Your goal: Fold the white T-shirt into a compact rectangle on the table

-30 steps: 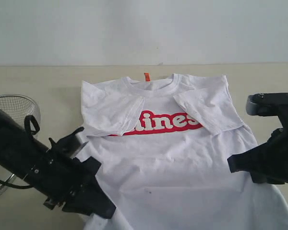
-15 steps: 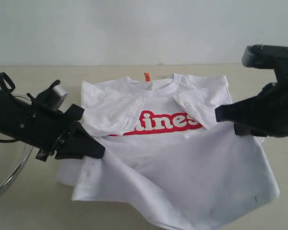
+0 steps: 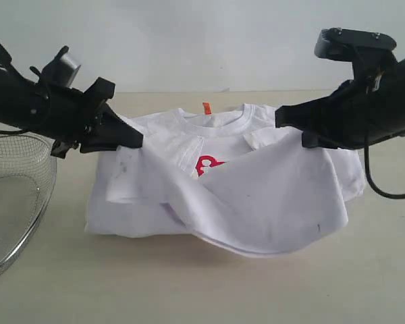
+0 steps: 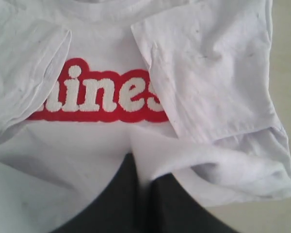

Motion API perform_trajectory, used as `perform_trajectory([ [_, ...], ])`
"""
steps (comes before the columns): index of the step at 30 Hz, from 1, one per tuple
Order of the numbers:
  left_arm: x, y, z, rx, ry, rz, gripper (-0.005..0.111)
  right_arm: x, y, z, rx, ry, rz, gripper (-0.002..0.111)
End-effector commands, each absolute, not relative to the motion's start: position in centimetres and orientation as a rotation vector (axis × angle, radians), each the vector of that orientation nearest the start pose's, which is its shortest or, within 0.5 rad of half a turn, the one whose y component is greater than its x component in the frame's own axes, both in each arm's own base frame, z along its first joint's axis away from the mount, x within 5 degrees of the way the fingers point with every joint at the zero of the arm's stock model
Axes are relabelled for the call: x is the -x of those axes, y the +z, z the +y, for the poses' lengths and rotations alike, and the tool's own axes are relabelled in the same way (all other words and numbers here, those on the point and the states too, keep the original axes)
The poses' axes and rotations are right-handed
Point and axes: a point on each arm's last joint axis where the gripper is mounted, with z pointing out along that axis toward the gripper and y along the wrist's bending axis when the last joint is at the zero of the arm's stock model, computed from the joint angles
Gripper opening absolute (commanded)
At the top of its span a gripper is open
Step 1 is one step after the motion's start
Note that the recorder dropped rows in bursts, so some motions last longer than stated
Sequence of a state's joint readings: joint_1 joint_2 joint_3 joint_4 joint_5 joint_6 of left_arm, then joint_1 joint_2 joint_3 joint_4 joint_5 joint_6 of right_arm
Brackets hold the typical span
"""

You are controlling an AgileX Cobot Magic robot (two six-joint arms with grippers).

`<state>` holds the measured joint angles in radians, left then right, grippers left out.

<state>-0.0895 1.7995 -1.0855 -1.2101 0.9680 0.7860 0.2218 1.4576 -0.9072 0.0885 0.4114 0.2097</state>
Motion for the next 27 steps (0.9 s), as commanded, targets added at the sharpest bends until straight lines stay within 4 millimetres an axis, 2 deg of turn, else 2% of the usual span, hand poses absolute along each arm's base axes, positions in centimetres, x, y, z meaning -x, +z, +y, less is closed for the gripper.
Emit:
perform_trajectory([
  [1, -35.3, 21.2, -9.9, -0.149, -1.210, 2.518, 0.005, -31.4, 24.6, 5.6, -0.147, 0.255, 2.401, 0.000],
  [10, -39.9, 19.1, -9.9, -0.123, -1.183, 2.511, 0.005, -35.1, 23.8, 3.0, -0.200, 0.194, 2.356, 0.000],
  [15, -41.7, 18.6, -9.6, -0.121, -1.180, 2.493, 0.005, -37.2, 23.1, 3.2, -0.182, 0.186, 2.340, 0.000],
  [22, -43.7, 18.9, -7.6, -0.074, -1.136, 2.446, 0.005, -40.3, 22.1, 3.4, -0.185, 0.187, 2.329, 0.000],
  [27, -45.0, 18.7, -6.9, -0.067, -1.129, 2.426, 0.005, -41.7, 21.6, 3.5, -0.186, 0.189, 2.321, 0.000],
])
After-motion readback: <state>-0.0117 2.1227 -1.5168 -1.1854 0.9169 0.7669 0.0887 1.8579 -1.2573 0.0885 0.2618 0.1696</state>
